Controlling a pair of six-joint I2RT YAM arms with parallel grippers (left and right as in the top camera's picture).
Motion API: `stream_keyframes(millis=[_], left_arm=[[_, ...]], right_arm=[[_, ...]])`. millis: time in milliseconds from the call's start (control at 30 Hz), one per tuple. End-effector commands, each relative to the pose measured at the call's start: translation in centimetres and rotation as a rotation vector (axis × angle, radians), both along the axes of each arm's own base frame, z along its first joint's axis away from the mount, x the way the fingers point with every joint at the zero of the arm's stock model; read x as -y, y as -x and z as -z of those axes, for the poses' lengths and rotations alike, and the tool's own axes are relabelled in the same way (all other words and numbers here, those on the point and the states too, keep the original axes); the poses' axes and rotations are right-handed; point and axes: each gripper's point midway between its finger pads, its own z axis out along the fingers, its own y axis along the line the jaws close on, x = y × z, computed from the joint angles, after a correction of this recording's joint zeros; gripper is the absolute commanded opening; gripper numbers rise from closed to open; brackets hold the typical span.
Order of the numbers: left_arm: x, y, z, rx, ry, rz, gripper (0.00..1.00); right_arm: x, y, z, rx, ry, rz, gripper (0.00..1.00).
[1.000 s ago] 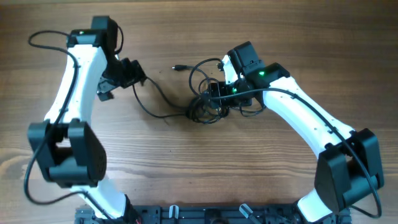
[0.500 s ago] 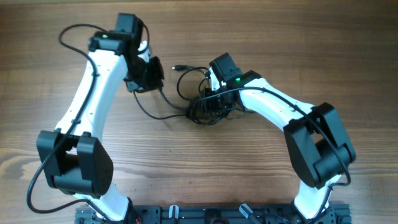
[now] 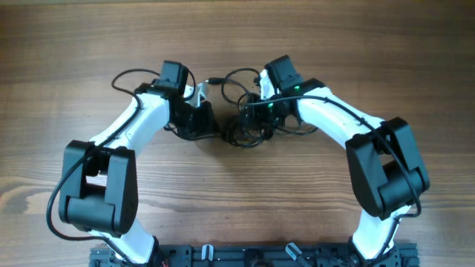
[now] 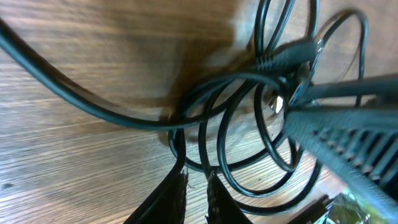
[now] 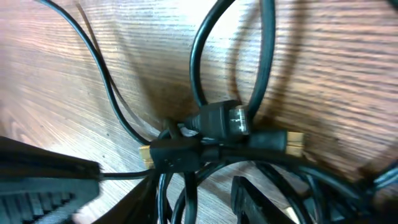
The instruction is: Untangle cables
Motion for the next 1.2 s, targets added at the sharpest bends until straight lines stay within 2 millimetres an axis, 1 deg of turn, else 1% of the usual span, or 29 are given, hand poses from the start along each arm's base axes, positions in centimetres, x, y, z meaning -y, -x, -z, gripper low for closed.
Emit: stream_keyframes(millis=[0, 33, 100, 167, 233, 300, 367, 567, 667, 700, 867, 967, 1033, 1067, 1100, 1167], left_arm=[[1.2, 1.0, 1.0, -0.012, 0.035, 0.003, 0.15], [1.5, 1.0, 1.2, -0.004, 0.039, 0.005, 0.15], [2.2, 1.1, 1.5, 0.008, 0.045, 0.013, 0.14], [2.6, 1.1, 1.5, 0.015, 0.047, 0.022, 0.13], [2.6, 1.0, 1.7, 0.019, 0.033, 0.021, 0.12], [1.9, 1.0, 2.6, 0.003, -0.014, -0.012, 0.12], [1.8, 1.2, 3.0, -0.012, -0.019, -0.018, 0.11], [1.8, 1.2, 3.1, -0.01, -0.023, -0.016, 0.11], [1.9, 1.5, 3.6, -0.007, -0.045, -0.006, 0.1], [1.7, 1.6, 3.7, -0.005, -0.063, -0.007, 0.09], [1.2, 1.7, 4.1, -0.014, -0.099, -0.02, 0.08], [0.6, 1.7, 4.4, -0.013, -0.142, -0.028, 0.07], [-0.3, 1.9, 4.8, -0.021, -0.191, -0.039, 0.07], [-0.8, 2.0, 5.0, -0.023, -0.221, -0.043, 0.06], [-1.7, 2.1, 5.4, -0.03, -0.276, -0.059, 0.06], [-3.2, 2.4, 5.8, -0.044, -0.359, -0.09, 0.06]], right_arm=[[-0.6, 0.7, 0.2, -0.031, -0.034, -0.019, 0.34], [-0.5, 0.7, 0.3, -0.033, -0.032, -0.017, 0.33], [-0.5, 0.7, 0.8, -0.041, -0.028, -0.015, 0.29], [-0.6, 0.8, 1.0, -0.046, -0.026, -0.018, 0.22], [-0.6, 0.8, 1.0, -0.044, -0.028, -0.018, 0.16], [-0.6, 0.7, 0.9, -0.042, -0.029, -0.018, 0.15], [-0.7, 0.8, 0.9, -0.045, -0.03, -0.02, 0.15], [-0.7, 1.3, 1.1, -0.059, -0.023, -0.025, 0.15], [-0.9, 1.4, 1.1, -0.058, -0.023, -0.03, 0.04], [-0.9, 1.4, 1.1, -0.058, -0.023, -0.03, 0.04], [-0.9, 1.4, 1.1, -0.058, -0.023, -0.031, 0.04], [-0.9, 1.5, 1.1, -0.057, -0.023, -0.034, 0.04], [-0.9, 1.4, 1.1, -0.057, -0.023, -0.034, 0.04], [-0.9, 1.4, 1.1, -0.056, -0.024, -0.034, 0.04], [-1.2, 1.4, 0.9, -0.049, -0.039, -0.045, 0.04], [-2.3, 1.7, -0.1, -0.027, -0.115, -0.113, 0.04]])
